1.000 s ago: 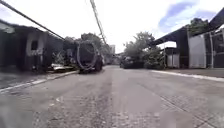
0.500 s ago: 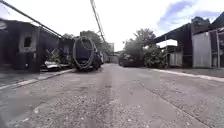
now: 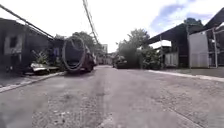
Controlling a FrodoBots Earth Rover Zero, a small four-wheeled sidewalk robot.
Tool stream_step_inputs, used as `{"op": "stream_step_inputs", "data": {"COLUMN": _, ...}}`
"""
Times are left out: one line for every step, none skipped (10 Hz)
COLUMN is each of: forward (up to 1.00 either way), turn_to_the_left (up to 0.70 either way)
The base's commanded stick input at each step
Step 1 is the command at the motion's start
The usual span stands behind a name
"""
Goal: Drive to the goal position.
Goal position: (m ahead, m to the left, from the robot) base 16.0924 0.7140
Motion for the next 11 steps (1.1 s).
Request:
{"op": "stream_step_inputs", "data": {"forward": 1.0, "turn_to_the_left": 0.0}}
{"op": "stream_step_inputs", "data": {"forward": 1.0, "turn_to_the_left": 0.0}}
{"op": "stream_step_inputs", "data": {"forward": 1.0, "turn_to_the_left": 0.03}}
{"op": "stream_step_inputs", "data": {"forward": 1.0, "turn_to_the_left": 0.22}}
{"op": "stream_step_inputs", "data": {"forward": 1.0, "turn_to_the_left": 0.26}}
{"op": "stream_step_inputs", "data": {"forward": 1.0, "turn_to_the_left": 0.07}}
{"op": "stream_step_inputs", "data": {"forward": 1.0, "turn_to_the_left": 0.0}}
{"op": "stream_step_inputs", "data": {"forward": 1.0, "turn_to_the_left": 0.0}}
{"op": "stream_step_inputs", "data": {"forward": 1.0, "turn_to_the_left": 0.0}}
{"op": "stream_step_inputs", "data": {"forward": 1.0, "turn_to_the_left": 0.0}}
{"op": "stream_step_inputs", "data": {"forward": 1.0, "turn_to_the_left": 0.0}}
